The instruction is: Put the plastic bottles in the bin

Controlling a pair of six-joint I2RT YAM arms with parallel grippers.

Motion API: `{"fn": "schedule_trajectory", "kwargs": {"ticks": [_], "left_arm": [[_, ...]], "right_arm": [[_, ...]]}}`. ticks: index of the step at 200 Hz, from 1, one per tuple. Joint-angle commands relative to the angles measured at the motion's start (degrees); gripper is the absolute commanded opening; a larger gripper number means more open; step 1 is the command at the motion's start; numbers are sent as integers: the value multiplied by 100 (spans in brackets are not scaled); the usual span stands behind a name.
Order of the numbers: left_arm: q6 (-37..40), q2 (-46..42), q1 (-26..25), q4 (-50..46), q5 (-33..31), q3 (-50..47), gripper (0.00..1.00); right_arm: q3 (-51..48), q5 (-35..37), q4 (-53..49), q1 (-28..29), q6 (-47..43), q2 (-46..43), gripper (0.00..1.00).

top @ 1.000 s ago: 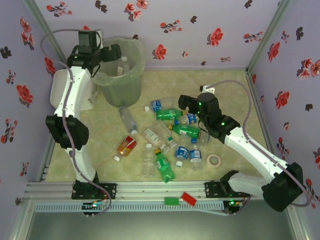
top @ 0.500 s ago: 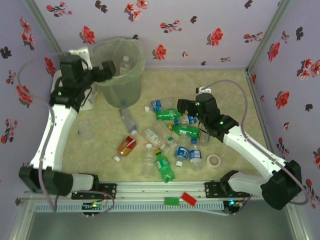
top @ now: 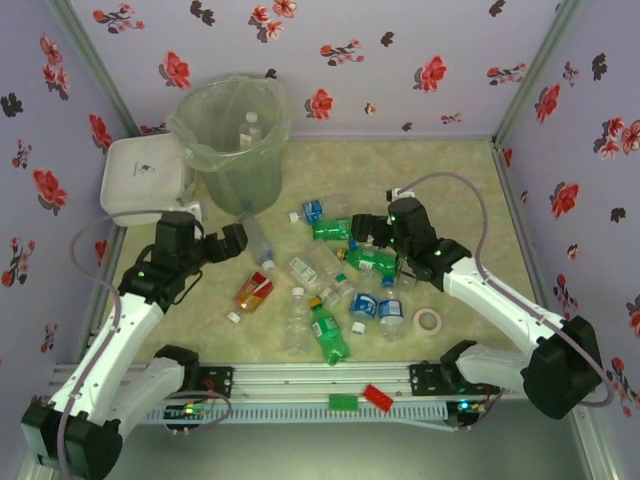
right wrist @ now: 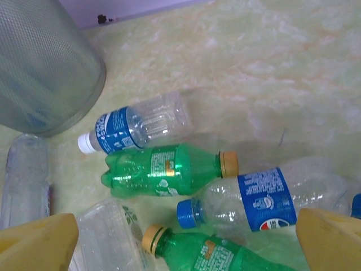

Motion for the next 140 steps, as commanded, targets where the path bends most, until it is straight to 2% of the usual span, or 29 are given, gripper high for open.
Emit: {"fn": "schedule_trajectory", "kwargs": {"ticks": [1,59,140], "left_arm": [[-172,124,-269,-391,20,-372,100],[-185,905,-1191,-210,-266,-755,100],[29,2062,-1705,-190,-765,-692,94]], "right_arm": [[-185,-189,330,13,369,-86,100],[-286,-54,259,13,385,-219,100],[-336,127,167,13,504,-328,100]]}}
